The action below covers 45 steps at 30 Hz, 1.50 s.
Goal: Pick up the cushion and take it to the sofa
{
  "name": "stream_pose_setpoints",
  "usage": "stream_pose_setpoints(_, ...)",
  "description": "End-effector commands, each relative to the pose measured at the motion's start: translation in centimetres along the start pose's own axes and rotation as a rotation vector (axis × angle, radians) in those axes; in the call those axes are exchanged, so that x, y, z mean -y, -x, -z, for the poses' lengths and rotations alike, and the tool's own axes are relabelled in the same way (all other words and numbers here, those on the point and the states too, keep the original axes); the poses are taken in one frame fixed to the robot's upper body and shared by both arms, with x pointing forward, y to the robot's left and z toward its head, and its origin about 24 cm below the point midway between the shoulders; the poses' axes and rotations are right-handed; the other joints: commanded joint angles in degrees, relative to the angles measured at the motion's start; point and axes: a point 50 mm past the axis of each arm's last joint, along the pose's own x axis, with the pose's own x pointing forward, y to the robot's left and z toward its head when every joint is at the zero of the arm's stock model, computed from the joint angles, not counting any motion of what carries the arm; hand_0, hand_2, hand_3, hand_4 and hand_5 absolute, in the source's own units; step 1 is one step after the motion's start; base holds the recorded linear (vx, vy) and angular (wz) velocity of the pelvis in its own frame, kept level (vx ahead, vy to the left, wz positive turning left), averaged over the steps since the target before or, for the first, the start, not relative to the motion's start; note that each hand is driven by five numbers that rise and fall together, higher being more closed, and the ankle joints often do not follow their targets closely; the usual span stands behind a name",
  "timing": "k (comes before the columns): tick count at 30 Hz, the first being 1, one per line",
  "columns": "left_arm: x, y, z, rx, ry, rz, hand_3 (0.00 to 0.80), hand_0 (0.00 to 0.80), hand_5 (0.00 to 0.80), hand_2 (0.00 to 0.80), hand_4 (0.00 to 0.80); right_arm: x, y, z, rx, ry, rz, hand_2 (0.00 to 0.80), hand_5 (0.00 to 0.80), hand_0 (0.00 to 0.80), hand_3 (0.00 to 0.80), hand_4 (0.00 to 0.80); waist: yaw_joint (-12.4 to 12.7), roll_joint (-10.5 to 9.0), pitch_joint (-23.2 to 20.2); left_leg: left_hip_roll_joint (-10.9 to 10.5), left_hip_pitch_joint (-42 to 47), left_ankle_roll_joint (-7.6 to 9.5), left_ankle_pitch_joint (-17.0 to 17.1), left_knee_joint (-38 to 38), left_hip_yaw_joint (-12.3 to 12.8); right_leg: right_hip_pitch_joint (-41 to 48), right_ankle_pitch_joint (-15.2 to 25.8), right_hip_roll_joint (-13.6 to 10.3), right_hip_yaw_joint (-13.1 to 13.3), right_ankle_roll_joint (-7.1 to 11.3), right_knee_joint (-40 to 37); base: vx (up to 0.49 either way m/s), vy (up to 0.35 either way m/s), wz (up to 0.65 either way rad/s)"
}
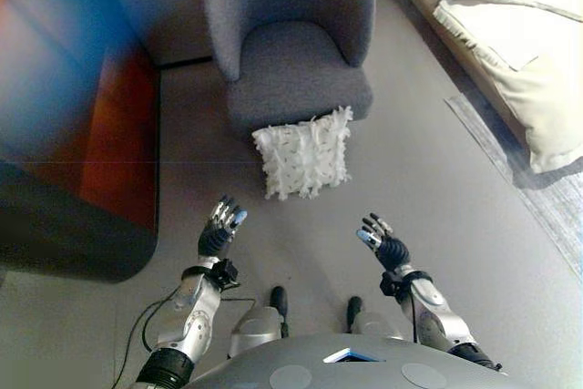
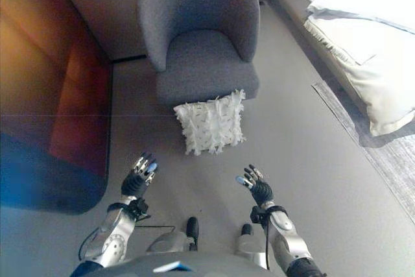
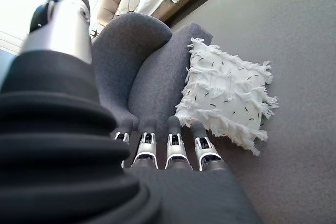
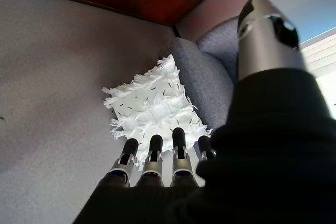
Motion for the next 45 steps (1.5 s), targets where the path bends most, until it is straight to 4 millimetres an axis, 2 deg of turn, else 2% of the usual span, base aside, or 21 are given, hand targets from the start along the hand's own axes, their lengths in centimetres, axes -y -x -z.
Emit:
stream_pose_setpoints(1,-1.0,-0.3,-2.5,0.126,-0.061,0.002,0.000,0.000,0.000,0.000,0.000,-2.4,-0.4,-1.8,0.135,-0.027,-0.065,0.000,0.000,0.000,0.000,0.000,0.69,-0.73,0.50,-3.23,0.26,4.84,-2.63,3.88,0.77,-5.81,8.19,-2.86,-2.53,-2.76,16.65,0.043,0.255,0.14)
stream_pose_setpoints(4,-1.2,-0.5,-2.7,0.097,-0.064,0.016,0.000,0.000,0.000,0.000,0.000,-2.0,0.1,-1.3,0.132,-0.050,-0.026,0.000,0.000,0.000,0.000,0.000,0.85,0.40,1.22,-4.05,0.86,5.64,-2.97,4.25,-1.53,-9.59,12.24,-4.89,-0.17,-2.77,27.76,0.080,0.208,0.43)
stream_pose_setpoints(7,-1.5,-0.1,-2.4,0.061,-0.084,0.034,0.000,0.000,0.000,0.000,0.000,-1.3,0.8,-0.8,0.133,-0.065,0.004,0.000,0.000,0.000,0.000,0.000,0.57,0.84,1.03,-4.71,1.64,5.94,-3.55,4.23,-4.53,-11.82,14.86,-4.31,3.35,-2.28,29.87,0.128,0.048,0.62)
stream_pose_setpoints(9,-1.4,-0.1,-2.3,0.045,-0.104,0.040,0.000,0.000,0.000,0.000,0.000,-1.3,0.9,-0.7,0.136,-0.071,0.010,0.000,0.000,0.000,0.000,0.000,0.27,0.32,0.59,-4.96,1.81,5.73,-4.12,4.17,-5.83,-12.11,16.28,-3.93,4.83,-1.69,23.60,0.160,-0.110,0.59)
stream_pose_setpoints(10,-1.4,-0.1,-2.4,0.044,-0.104,0.045,0.000,0.000,0.000,0.000,0.000,-1.3,0.9,-0.8,0.138,-0.073,0.011,0.000,0.000,0.000,0.000,0.000,0.19,0.04,0.39,-5.01,1.67,5.55,-4.32,4.29,-6.07,-12.02,16.81,-3.88,4.94,-1.49,20.44,0.194,-0.175,0.48)
stream_pose_setpoints(11,-1.2,-0.3,-2.5,0.047,-0.104,0.053,0.000,0.000,0.000,0.000,0.000,-1.2,0.8,-0.8,0.139,-0.073,0.009,0.000,0.000,0.000,0.000,0.000,-0.04,-0.94,0.33,-5.51,1.87,5.24,-5.27,4.81,-6.59,-11.83,17.44,-4.01,5.03,-0.84,12.52,0.216,-0.200,0.35)
stream_pose_setpoints(14,-0.3,-0.3,-2.3,0.056,-0.133,0.076,0.000,0.000,0.000,0.000,0.000,-1.1,0.3,-1.2,0.148,-0.090,0.012,0.000,0.000,0.000,0.000,0.000,-0.59,-2.77,0.55,-6.44,2.50,4.91,-8.41,5.85,-7.91,-11.74,17.32,-3.24,4.77,1.29,-3.31,0.250,-0.216,0.21)
stream_pose_setpoints(16,0.0,-0.2,-2.3,0.056,-0.157,0.088,0.000,0.000,0.000,0.000,0.000,-1.0,0.1,-1.4,0.143,-0.100,0.012,0.000,0.000,0.000,0.000,0.000,-1.15,-3.42,0.82,-6.66,3.28,4.89,-9.87,6.26,-8.45,-12.68,18.70,-2.36,4.58,2.33,-8.56,0.268,-0.193,0.12)
stream_pose_setpoints(20,-0.4,-0.3,-2.5,0.043,-0.170,0.083,0.000,0.000,0.000,0.000,0.000,-1.0,0.1,-0.9,0.107,-0.103,0.000,0.000,0.000,0.000,0.000,0.000,-1.71,-3.97,0.82,-5.97,5.72,5.06,-11.37,6.55,-8.90,-13.22,19.82,-2.28,4.02,2.38,-8.36,0.303,-0.201,0.41)
stream_pose_setpoints(22,-0.7,0.0,-2.3,0.033,-0.168,0.076,0.000,0.000,0.000,0.000,0.000,-0.8,0.3,-0.4,0.090,-0.105,0.001,0.000,0.000,0.000,0.000,0.000,-1.78,-4.10,0.27,-5.37,6.67,4.93,-11.94,6.77,-9.19,-12.27,18.77,-2.68,4.35,2.21,-6.49,0.329,-0.229,0.28)
stream_pose_setpoints(25,-1.1,0.6,-1.5,0.009,-0.132,0.049,0.000,0.000,0.000,0.000,0.000,-0.6,0.8,0.3,0.060,-0.082,0.010,0.000,0.000,0.000,0.000,0.000,-2.44,-4.47,-1.24,-3.65,8.83,3.75,-12.56,7.30,-9.19,-11.00,17.13,-1.87,5.22,2.33,-4.45,0.401,-0.282,0.14)
stream_pose_setpoints(27,-1.3,0.7,-1.4,0.005,-0.103,0.041,0.000,0.000,0.000,0.000,0.000,-0.6,1.0,0.1,0.061,-0.070,-0.002,0.000,0.000,0.000,0.000,0.000,-2.78,-4.37,-1.71,-2.02,10.03,2.70,-11.48,7.75,-8.68,-10.75,15.81,-1.10,4.78,1.92,-2.94,0.339,-0.265,-0.07)
stream_pose_setpoints(29,-1.4,0.9,-1.3,0.008,-0.068,0.036,0.000,0.000,0.000,0.000,0.000,-0.1,1.4,-0.1,0.058,-0.050,-0.014,0.000,0.000,0.000,0.000,0.000,-3.57,-4.21,-2.08,0.58,9.90,0.80,-7.04,11.53,-8.16,-10.05,13.03,1.66,5.33,0.00,-1.43,0.316,-0.270,-0.08)
stream_pose_setpoints(30,-1.3,0.9,-1.3,0.009,-0.066,0.036,0.000,0.000,0.000,0.000,0.000,-0.1,1.4,-0.1,0.057,-0.047,-0.014,0.000,0.000,0.000,0.000,0.000,-3.63,-4.18,-2.12,0.79,9.86,0.65,-6.56,11.91,-8.15,-9.97,12.84,1.90,5.29,-0.24,-1.36,0.289,-0.287,-0.04)
stream_pose_setpoints(31,-1.1,0.8,-1.3,0.013,-0.056,0.036,0.000,0.000,0.000,0.000,0.000,0.4,1.4,-0.2,0.053,-0.032,-0.008,0.000,0.000,0.000,0.000,0.000,-3.88,-4.25,-2.28,1.83,8.80,-0.06,-3.40,15.38,-7.82,-9.14,11.68,3.29,5.04,-1.79,-1.13,0.252,-0.297,0.06)
stream_pose_setpoints(33,-0.7,0.5,-1.4,0.021,-0.047,0.038,0.000,0.000,0.000,0.000,0.000,0.8,1.4,-0.5,0.063,-0.022,-0.009,0.000,0.000,0.000,0.000,0.000,-3.99,-4.85,-2.16,2.69,6.03,-0.23,-0.71,22.38,-6.31,-7.59,10.20,4.44,4.27,-3.79,-1.15,0.237,-0.338,0.06)
stream_pose_setpoints(35,-0.4,0.2,-1.4,0.024,-0.037,0.042,0.000,0.000,0.000,0.000,0.000,1.1,1.3,-0.8,0.077,-0.016,0.001,0.000,0.000,0.000,0.000,0.000,-4.05,-5.48,-1.87,2.92,2.42,0.10,0.25,30.04,-4.41,-6.31,8.99,4.95,3.45,-5.31,-0.90,0.159,-0.292,-0.12)
stream_pose_setpoints(37,-0.1,0.0,-1.2,0.022,-0.029,0.041,0.000,0.000,0.000,0.000,0.000,1.3,1.3,-1.0,0.085,-0.020,0.008,0.000,0.000,0.000,0.000,0.000,-3.90,-5.84,-1.57,3.35,-1.05,0.75,0.28,33.18,-3.09,-5.11,7.74,5.18,2.70,-6.25,-0.26,0.134,-0.235,-0.06)
stream_pose_setpoints(40,-0.2,0.2,-1.3,0.034,-0.034,0.040,0.000,0.000,0.000,0.000,0.000,1.5,1.4,-0.8,0.089,-0.032,0.004,0.000,0.000,0.000,0.000,0.000,-2.85,-5.36,-0.59,2.64,-3.35,1.14,1.66,27.78,-4.01,-3.04,5.28,6.01,2.90,-6.26,0.78,0.129,-0.118,-0.02)
stream_pose_setpoints(43,-0.4,0.3,-1.6,0.046,-0.033,0.029,0.000,0.000,0.000,0.000,0.000,1.3,1.6,-0.9,0.088,-0.041,-0.002,0.000,0.000,0.000,0.000,0.000,-1.76,-4.45,0.04,3.39,-3.96,-0.42,5.07,18.84,-4.82,-1.52,3.45,6.58,2.23,-5.77,1.24,0.112,-0.027,-0.11)
stream_pose_setpoints(45,-0.4,0.4,-1.8,0.055,-0.035,0.033,0.000,0.000,0.000,0.000,0.000,1.2,1.8,-1.0,0.099,-0.044,-0.011,0.000,0.000,0.000,0.000,0.000,-0.63,-3.63,0.62,4.19,-4.83,-1.94,7.25,11.11,-6.71,-0.09,2.41,6.47,2.15,-5.32,1.15,0.124,0.023,-0.04)
